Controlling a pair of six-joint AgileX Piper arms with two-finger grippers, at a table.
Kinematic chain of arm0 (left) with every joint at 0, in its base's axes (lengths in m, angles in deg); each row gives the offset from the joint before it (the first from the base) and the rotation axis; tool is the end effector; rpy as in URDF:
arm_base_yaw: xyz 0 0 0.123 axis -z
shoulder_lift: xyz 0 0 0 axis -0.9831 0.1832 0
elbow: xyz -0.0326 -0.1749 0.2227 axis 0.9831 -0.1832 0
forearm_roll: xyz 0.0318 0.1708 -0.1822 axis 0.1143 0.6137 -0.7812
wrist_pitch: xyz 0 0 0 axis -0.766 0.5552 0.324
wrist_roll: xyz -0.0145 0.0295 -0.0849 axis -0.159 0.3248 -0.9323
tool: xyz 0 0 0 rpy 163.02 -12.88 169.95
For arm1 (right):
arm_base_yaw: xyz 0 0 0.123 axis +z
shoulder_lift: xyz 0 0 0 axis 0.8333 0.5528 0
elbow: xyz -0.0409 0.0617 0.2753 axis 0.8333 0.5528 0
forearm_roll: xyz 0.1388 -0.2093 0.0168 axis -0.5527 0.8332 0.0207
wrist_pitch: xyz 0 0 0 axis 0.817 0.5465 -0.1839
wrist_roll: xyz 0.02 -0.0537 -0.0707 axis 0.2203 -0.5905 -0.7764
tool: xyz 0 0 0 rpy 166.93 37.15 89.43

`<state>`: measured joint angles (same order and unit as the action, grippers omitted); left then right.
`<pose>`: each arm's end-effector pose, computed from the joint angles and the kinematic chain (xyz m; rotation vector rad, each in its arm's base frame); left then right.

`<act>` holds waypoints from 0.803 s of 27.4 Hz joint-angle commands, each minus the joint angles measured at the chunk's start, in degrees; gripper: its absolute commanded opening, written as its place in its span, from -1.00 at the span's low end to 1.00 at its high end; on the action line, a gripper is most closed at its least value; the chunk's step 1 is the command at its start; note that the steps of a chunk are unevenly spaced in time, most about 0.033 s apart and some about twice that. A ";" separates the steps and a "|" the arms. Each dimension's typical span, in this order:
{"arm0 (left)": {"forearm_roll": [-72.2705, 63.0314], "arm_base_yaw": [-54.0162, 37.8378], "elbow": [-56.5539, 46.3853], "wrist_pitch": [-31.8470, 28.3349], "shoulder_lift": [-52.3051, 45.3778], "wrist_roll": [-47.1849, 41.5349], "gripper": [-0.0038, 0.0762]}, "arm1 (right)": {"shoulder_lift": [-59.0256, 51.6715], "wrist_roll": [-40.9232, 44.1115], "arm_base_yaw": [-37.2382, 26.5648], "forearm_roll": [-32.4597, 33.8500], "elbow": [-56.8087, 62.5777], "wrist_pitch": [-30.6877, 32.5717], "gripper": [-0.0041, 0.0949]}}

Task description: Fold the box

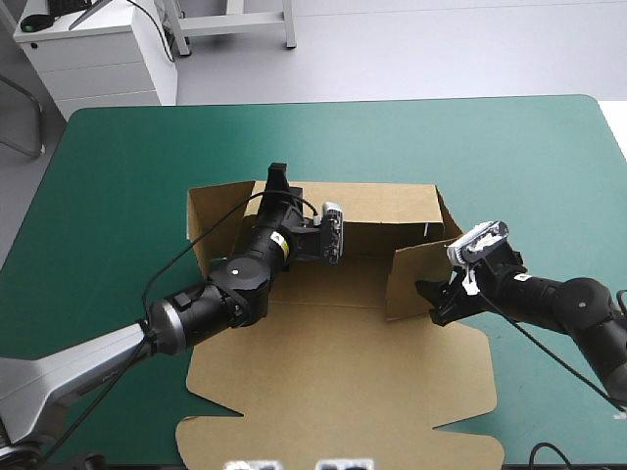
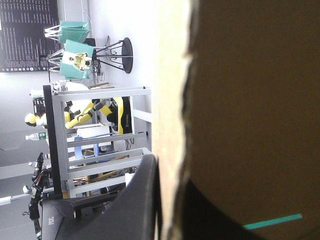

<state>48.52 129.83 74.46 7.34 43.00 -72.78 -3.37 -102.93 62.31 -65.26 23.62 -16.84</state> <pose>0.2500 -0.2276 0.3081 1.5652 1.3079 0.7650 0.2053 0.0630 0.2673 -0.7311 2.1312 0.4190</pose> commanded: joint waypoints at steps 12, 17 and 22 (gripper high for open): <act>0.90 0.09 1.60 0.14 -1.75 -1.61 -0.92 | 4.74 -2.46 8.51 -5.08 -1.29 -14.56 0.44; 0.90 0.09 1.60 0.14 -1.75 -2.66 -0.92 | 8.28 0.70 11.70 -5.17 -1.29 -18.85 0.34; 0.90 0.09 1.60 0.14 -1.75 -4.39 -0.92 | 8.54 0.70 11.70 -5.81 -1.29 -18.85 -0.24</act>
<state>48.75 129.83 74.46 7.51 43.17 -74.99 5.96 -102.33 73.65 -69.68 23.62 -35.35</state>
